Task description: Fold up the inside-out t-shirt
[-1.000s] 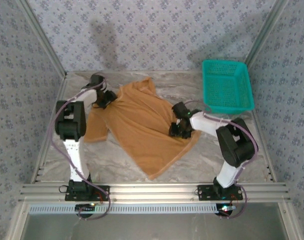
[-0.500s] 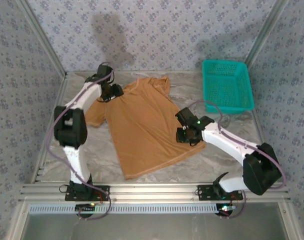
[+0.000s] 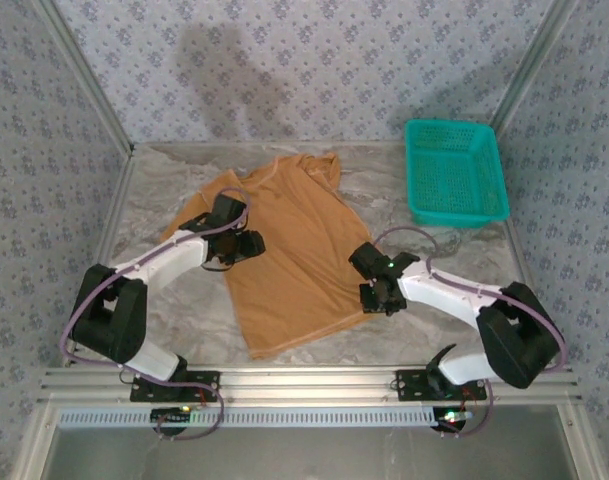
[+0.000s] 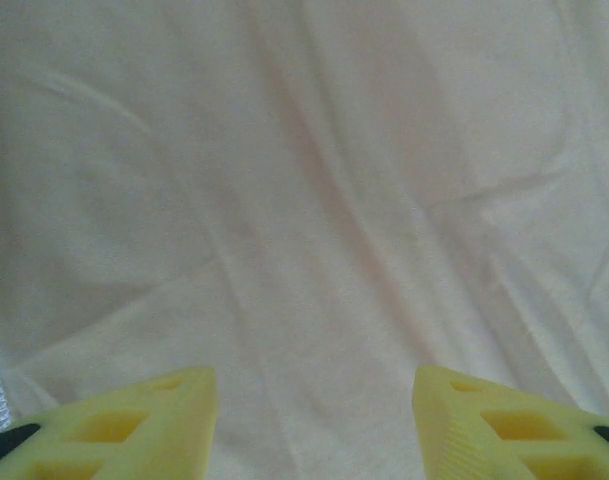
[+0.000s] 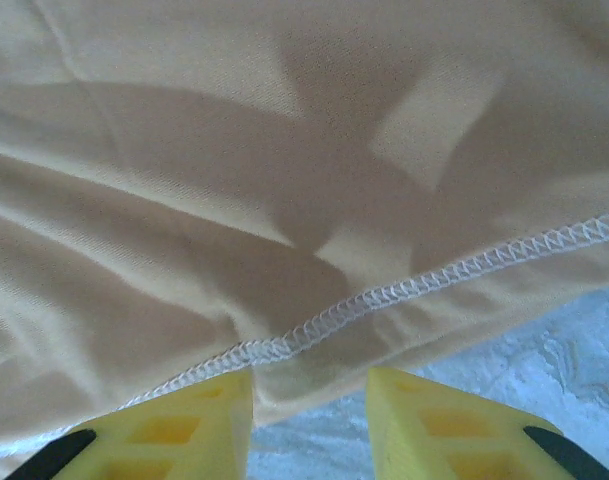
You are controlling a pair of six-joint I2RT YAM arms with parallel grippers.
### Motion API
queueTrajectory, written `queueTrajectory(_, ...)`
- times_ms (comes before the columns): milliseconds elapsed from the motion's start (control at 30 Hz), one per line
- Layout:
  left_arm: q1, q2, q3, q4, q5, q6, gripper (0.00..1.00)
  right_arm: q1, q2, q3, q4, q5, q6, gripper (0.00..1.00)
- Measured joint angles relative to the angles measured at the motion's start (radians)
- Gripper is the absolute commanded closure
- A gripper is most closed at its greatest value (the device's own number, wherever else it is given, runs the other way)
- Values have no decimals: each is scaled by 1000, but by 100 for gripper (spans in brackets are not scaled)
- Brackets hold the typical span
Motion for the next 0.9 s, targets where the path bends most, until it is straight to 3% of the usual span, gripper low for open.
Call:
queueTrajectory(167, 0, -14, 0, 2, -5, -1, 46, -1, 29, -4, 28, 13, 8, 67)
queueTrajectory(333, 0, -39, 0, 1, -19, 0, 47, -8, 39, -17, 60, 13, 19, 76)
queueTrajectory(500, 0, -47, 0, -3, -26, 0, 47, -12, 40, -18, 73, 9, 26, 92)
queueTrajectory(600, 0, -47, 0, -8, -27, 0, 47, -13, 40, -18, 72, 10, 26, 92)
queueTrajectory(700, 0, -47, 4, -22, -27, 1, 47, -13, 37, -13, 61, 10, 25, 82)
queueTrajectory(900, -2, -47, 19, -34, -31, 4, 47, -13, 27, 5, 32, 10, 23, 80)
